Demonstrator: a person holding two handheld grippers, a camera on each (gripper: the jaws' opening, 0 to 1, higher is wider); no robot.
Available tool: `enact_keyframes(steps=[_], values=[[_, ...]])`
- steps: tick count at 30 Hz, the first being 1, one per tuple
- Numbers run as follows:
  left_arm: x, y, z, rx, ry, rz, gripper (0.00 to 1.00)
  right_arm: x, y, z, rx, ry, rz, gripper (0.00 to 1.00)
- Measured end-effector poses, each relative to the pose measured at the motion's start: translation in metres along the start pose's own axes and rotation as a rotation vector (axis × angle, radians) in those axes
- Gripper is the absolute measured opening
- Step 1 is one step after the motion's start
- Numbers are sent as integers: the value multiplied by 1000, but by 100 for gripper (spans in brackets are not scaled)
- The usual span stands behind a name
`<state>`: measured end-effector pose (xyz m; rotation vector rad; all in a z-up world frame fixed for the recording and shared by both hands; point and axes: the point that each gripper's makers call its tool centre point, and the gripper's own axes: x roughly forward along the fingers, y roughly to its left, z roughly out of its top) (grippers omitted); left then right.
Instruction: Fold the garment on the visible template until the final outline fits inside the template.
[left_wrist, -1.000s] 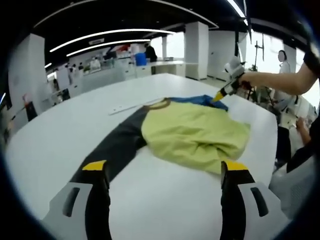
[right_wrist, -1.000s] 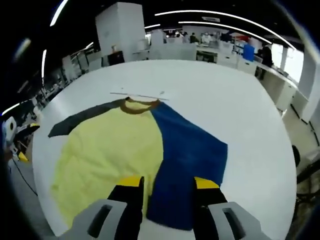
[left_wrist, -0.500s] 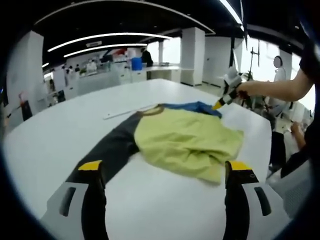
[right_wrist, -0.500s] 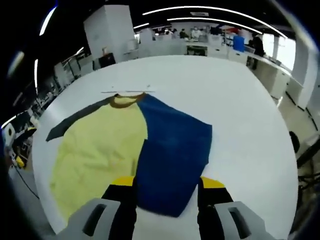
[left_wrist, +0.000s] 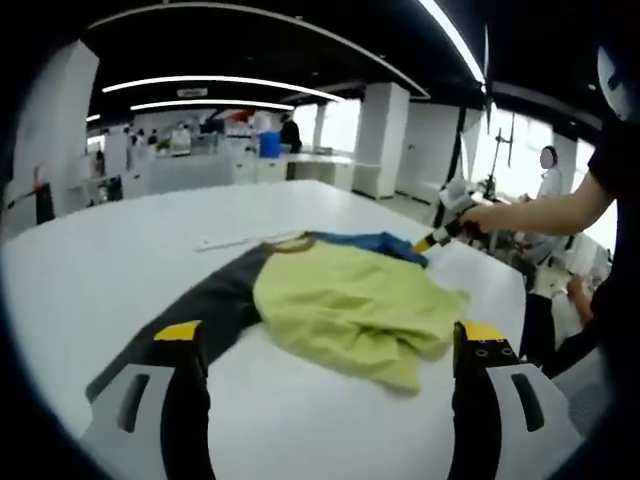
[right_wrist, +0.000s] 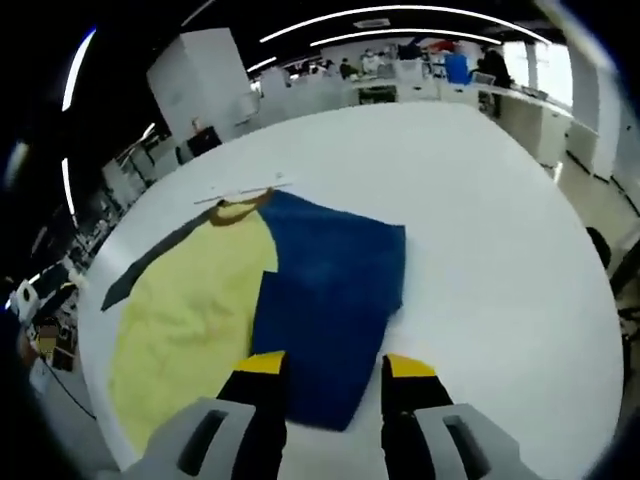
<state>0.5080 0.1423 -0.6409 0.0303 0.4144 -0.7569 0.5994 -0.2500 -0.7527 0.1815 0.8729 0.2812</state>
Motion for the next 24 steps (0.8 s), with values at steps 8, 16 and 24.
enact_keyframes(steps=[8, 16, 24], values=[[2, -2, -9, 36, 45, 2, 99, 0, -2, -3, 13, -14, 20, 3], [0, 0, -15, 36, 62, 6, 99, -7, 1, 0, -2, -29, 24, 0], [4, -1, -18, 39, 72, 18, 99, -17, -1, 7, 3, -55, 2, 0]])
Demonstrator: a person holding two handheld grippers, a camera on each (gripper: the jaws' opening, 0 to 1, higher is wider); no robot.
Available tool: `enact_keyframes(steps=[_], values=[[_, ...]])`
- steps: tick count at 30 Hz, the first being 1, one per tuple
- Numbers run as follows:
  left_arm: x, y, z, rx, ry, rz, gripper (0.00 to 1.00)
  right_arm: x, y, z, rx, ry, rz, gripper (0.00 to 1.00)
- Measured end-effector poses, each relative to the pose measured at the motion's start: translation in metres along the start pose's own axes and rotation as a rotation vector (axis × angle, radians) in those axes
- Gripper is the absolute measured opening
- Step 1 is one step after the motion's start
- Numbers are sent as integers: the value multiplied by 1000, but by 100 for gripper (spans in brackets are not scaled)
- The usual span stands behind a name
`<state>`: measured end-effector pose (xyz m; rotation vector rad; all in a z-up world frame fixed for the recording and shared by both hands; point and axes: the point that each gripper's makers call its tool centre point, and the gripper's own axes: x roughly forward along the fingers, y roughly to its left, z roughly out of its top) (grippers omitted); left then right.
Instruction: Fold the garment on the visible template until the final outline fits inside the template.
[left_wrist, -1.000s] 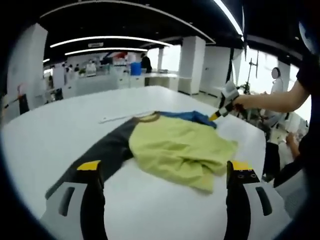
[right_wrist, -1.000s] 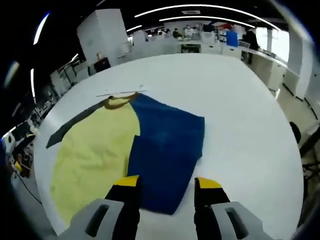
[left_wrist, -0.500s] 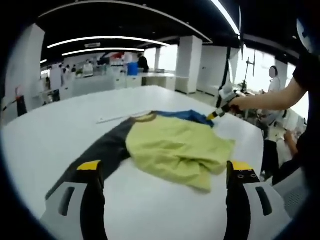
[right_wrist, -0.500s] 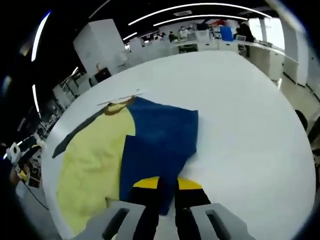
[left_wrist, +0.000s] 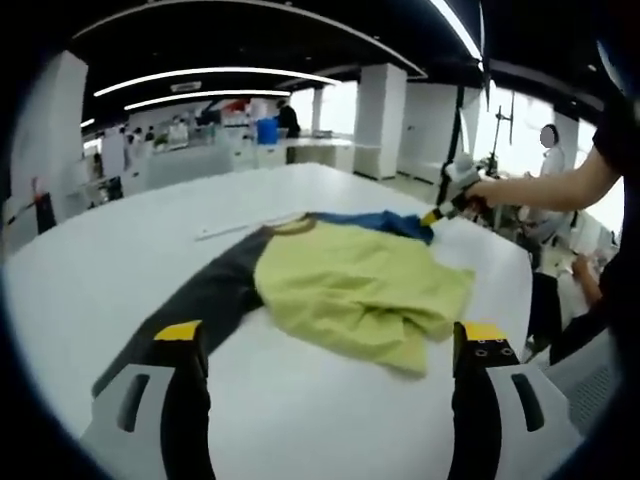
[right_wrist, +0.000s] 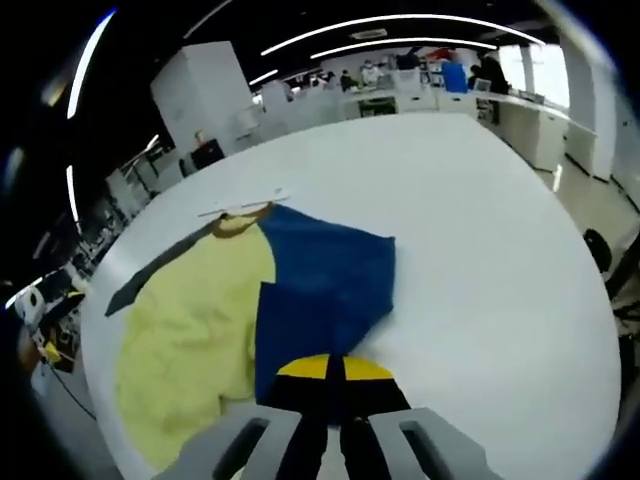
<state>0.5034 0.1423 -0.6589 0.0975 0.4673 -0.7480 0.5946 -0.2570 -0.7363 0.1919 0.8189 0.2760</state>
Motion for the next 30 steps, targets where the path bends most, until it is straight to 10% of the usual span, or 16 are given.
enact_keyframes(steps=[8, 30], values=[[2, -7, 0, 25, 6, -12, 99, -17, -25, -3, -104, 36, -121, 0], [1, -11, -7, 35, 30, -12, 99, -58, -93, -13, -4, 30, -347, 0]])
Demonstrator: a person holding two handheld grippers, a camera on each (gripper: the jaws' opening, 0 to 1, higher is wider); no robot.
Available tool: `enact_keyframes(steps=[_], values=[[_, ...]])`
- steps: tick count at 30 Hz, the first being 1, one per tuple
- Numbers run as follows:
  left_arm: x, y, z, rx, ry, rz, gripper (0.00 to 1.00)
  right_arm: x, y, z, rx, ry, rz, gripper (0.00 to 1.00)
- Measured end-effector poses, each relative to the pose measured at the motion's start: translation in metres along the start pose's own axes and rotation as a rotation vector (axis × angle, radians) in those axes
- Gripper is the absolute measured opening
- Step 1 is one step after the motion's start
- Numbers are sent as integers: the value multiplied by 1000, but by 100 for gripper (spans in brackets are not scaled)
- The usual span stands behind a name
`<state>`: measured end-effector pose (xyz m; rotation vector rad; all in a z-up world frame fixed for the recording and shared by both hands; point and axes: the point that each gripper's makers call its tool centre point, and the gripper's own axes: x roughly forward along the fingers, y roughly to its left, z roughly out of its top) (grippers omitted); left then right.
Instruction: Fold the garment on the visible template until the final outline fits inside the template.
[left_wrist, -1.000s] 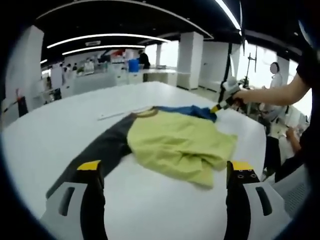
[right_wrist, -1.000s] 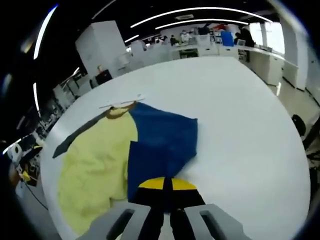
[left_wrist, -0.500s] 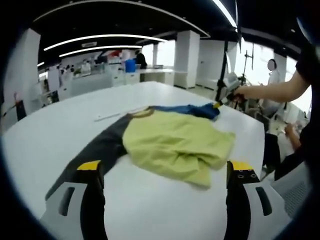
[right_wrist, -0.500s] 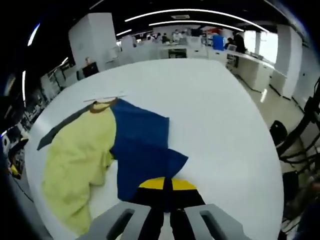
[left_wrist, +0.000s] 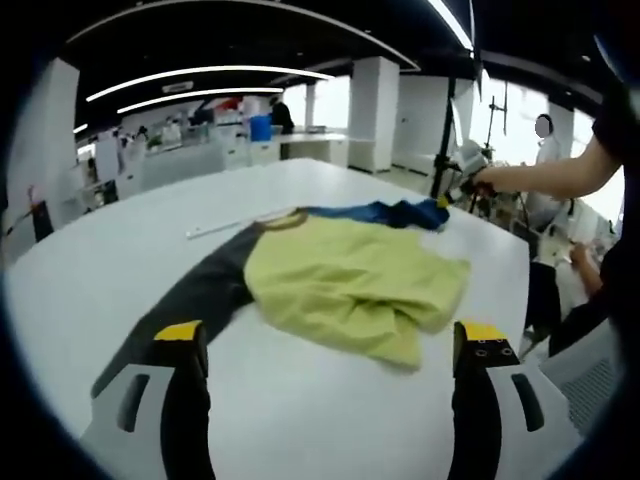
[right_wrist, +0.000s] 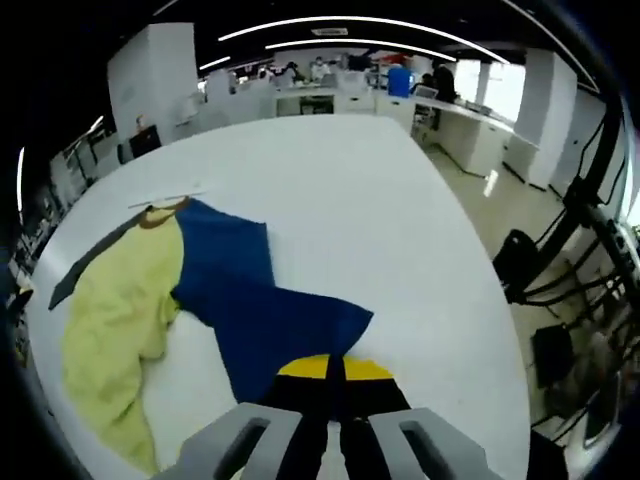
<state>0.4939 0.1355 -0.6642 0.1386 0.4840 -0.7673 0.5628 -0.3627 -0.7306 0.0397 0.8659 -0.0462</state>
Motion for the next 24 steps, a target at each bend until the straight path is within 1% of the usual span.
enact_keyframes(steps=[5, 10, 13, 17, 19, 24], values=[[-1, -1, -1, 4, 8, 1, 99, -2, -11, -4, 1, 12, -41, 0], [-1, -3, 2, 9, -4, -3, 99, -5, -26, -11, 7, 35, -85, 0], [-3, -4, 7, -20, -41, -11, 99, -6, -31, -15, 11, 42, -91, 0], [-4, -3, 4, -12, -24, -4, 99, -2, -38, -20, 11, 59, -82, 0], [-4, -5, 4, -17, -26, -8, 99, -2, -43, -21, 13, 66, -90, 0], [-5, -5, 4, -14, -21, -3, 99, -1, -55, -26, -21, 83, -115, 0]])
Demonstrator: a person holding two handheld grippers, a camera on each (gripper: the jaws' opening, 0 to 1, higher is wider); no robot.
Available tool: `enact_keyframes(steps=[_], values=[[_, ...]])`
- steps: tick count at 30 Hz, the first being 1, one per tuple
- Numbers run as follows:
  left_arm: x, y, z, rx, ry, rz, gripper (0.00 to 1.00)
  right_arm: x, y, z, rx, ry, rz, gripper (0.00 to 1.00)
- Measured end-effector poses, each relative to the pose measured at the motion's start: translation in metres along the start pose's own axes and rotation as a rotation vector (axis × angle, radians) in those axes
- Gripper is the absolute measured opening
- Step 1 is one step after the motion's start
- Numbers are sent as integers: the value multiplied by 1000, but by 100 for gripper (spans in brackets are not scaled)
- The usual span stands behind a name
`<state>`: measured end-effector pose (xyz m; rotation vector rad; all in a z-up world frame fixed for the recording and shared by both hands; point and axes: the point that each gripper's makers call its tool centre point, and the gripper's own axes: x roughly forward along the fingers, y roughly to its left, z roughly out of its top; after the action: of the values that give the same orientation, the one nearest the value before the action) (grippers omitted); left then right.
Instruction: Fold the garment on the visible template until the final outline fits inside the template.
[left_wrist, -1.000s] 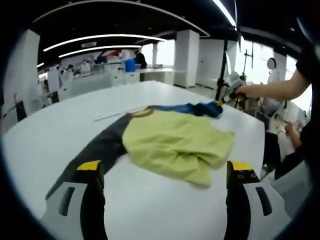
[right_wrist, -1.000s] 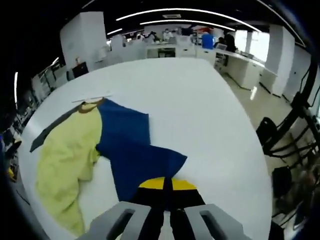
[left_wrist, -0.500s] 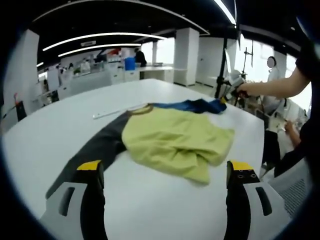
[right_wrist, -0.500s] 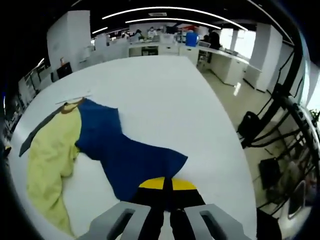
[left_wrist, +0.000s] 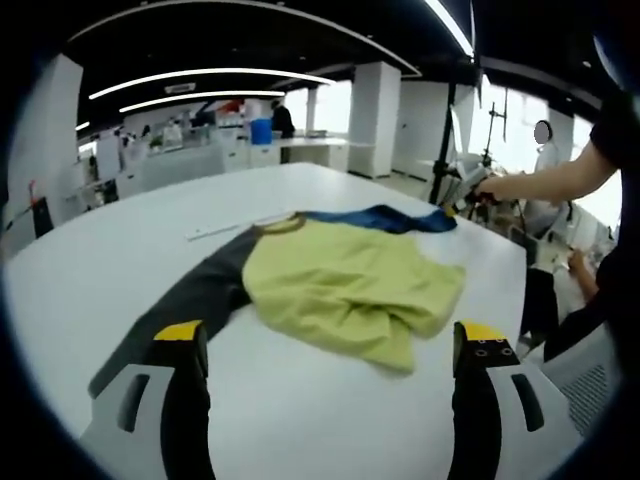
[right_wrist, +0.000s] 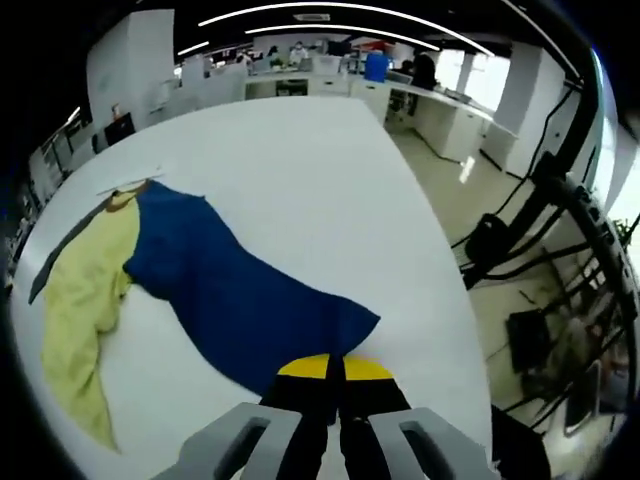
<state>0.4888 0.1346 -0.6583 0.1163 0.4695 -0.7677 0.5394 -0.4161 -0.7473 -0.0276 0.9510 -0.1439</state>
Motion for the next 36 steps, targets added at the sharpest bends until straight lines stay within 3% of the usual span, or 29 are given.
enact_keyframes(steps=[8, 13, 21, 25, 29, 36], values=[[-2, 0, -2, 0, 11, 6, 99, 0, -16, -1, 67, -5, -8, 0], [-2, -1, -3, 2, 16, 7, 99, 7, -25, 5, 18, -12, 0, 0], [-3, -4, -4, 16, 28, 5, 99, 11, -36, 15, 51, -26, -5, 0], [-4, -4, -5, 14, 30, 8, 99, 1, -29, 12, 45, -34, -17, 0], [-6, -4, -6, 15, 35, 13, 99, -10, -20, 10, 67, -37, -9, 16], [-6, -3, -7, 6, 40, 14, 99, -23, 15, 16, 42, -66, 119, 41]])
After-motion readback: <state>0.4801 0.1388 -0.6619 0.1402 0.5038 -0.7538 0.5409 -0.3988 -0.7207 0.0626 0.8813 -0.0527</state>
